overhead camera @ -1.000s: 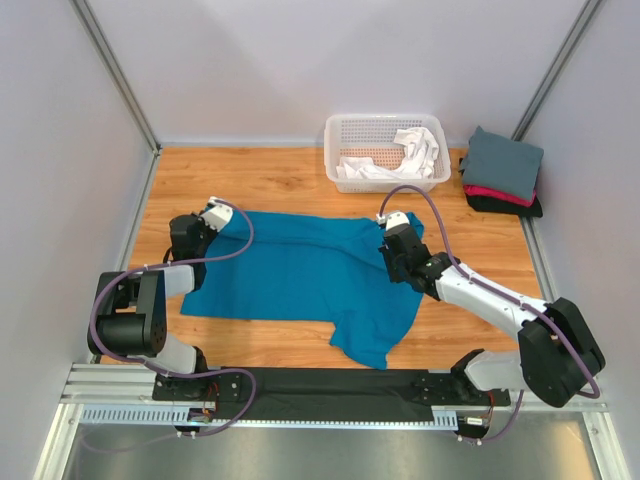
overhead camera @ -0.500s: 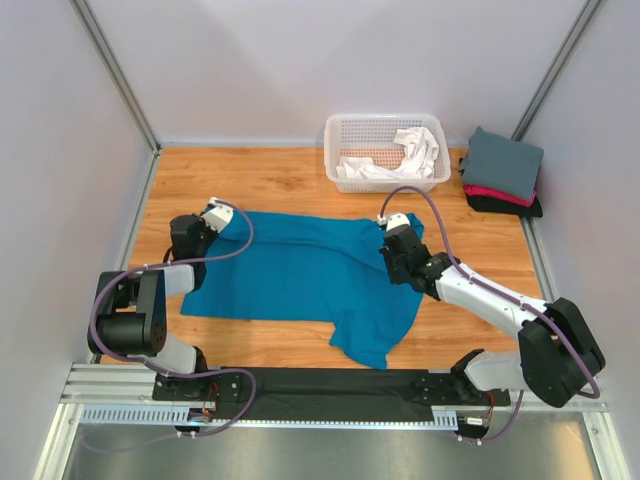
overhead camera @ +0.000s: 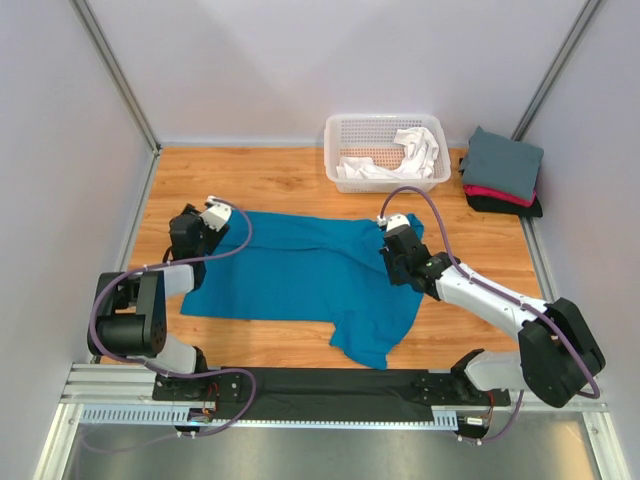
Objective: Fold and stack the t-shirts
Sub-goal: Fold the tshirt
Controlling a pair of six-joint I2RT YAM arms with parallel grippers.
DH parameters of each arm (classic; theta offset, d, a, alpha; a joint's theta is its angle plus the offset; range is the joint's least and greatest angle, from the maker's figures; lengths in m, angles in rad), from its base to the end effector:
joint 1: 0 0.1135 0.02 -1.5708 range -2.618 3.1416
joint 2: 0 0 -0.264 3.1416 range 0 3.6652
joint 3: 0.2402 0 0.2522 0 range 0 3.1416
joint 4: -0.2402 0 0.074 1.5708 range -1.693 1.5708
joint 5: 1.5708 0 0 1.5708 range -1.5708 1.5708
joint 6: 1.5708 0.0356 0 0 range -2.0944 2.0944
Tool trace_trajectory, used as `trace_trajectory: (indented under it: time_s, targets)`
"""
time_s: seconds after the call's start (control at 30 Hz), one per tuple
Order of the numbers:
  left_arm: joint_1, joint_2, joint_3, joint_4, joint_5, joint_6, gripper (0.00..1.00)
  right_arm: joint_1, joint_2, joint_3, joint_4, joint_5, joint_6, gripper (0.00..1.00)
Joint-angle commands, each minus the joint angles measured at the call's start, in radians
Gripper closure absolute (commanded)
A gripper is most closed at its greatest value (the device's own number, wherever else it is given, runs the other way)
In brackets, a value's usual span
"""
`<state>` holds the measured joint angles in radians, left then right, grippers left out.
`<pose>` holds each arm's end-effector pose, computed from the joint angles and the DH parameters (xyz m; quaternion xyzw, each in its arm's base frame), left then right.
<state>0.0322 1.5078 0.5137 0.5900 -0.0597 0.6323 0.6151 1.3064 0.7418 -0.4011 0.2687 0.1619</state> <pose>0.2877 0.0114 0.1613 0.2309 0.8018 0.2031 0.5123 0.2110 0.1375 0.1989 -0.1736 0.9308 -0.0065 0.3217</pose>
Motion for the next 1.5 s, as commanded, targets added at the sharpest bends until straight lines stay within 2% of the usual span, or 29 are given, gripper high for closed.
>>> trace_trajectory:
  time_s: [0.0, 0.07, 0.1, 0.13, 0.23, 0.33, 0.47, 0.53, 0.6, 0.73, 0.9, 1.07, 1.17, 1.3, 1.47]
  targets:
    - [-0.002, -0.073, -0.027, 0.093, 0.011, -0.043, 0.11, 0.006, -0.042, 0.03, 0.01, -0.039, 0.025, 0.99]
    - [-0.002, -0.096, -0.017, 0.09, -0.014, -0.065, 0.05, 0.006, -0.058, 0.03, 0.005, -0.075, 0.025, 0.93]
    - [-0.002, -0.127, -0.009, 0.062, -0.02, -0.071, 0.04, 0.005, -0.071, 0.03, 0.004, -0.091, 0.028, 0.85]
    - [-0.002, -0.142, 0.014, 0.044, -0.043, -0.086, 0.04, 0.006, -0.078, 0.033, -0.004, -0.109, 0.03, 0.5]
    - [-0.002, -0.21, 0.075, -0.045, -0.089, -0.127, 0.03, 0.005, -0.113, 0.045, -0.028, -0.123, 0.06, 0.17]
    - [-0.002, -0.29, 0.124, -0.126, -0.088, -0.193, 0.02, 0.002, -0.173, 0.044, -0.031, -0.088, 0.076, 0.03]
    - [-0.005, -0.36, 0.209, -0.264, -0.04, -0.325, 0.02, -0.038, -0.203, 0.07, 0.005, -0.113, 0.146, 0.01]
    - [-0.008, -0.374, 0.284, -0.378, -0.014, -0.461, 0.02, -0.049, -0.168, 0.083, 0.072, -0.141, 0.175, 0.03]
    - [-0.014, -0.368, 0.359, -0.496, 0.05, -0.593, 0.02, -0.049, -0.09, 0.126, 0.113, -0.163, 0.205, 0.04]
    - [-0.086, -0.359, 0.436, -0.623, 0.084, -0.718, 0.02, -0.048, 0.075, 0.234, 0.18, -0.193, 0.215, 0.09]
    - [-0.117, -0.402, 0.483, -0.74, 0.12, -0.769, 0.02, -0.049, 0.259, 0.301, 0.24, -0.232, 0.208, 0.16]
    - [-0.117, -0.509, 0.415, -0.72, 0.103, -0.734, 0.01, -0.051, 0.395, 0.36, 0.235, -0.201, 0.221, 0.17]
    - [-0.117, -0.538, 0.382, -0.725, 0.072, -0.72, 0.0, -0.054, 0.431, 0.372, 0.246, -0.198, 0.257, 0.23]
    - [-0.117, -0.544, 0.361, -0.719, 0.08, -0.723, 0.0, -0.061, 0.465, 0.378, 0.272, -0.181, 0.292, 0.36]
    - [-0.117, -0.505, 0.374, -0.728, 0.08, -0.721, 0.01, -0.063, 0.52, 0.398, 0.277, -0.203, 0.307, 0.44]
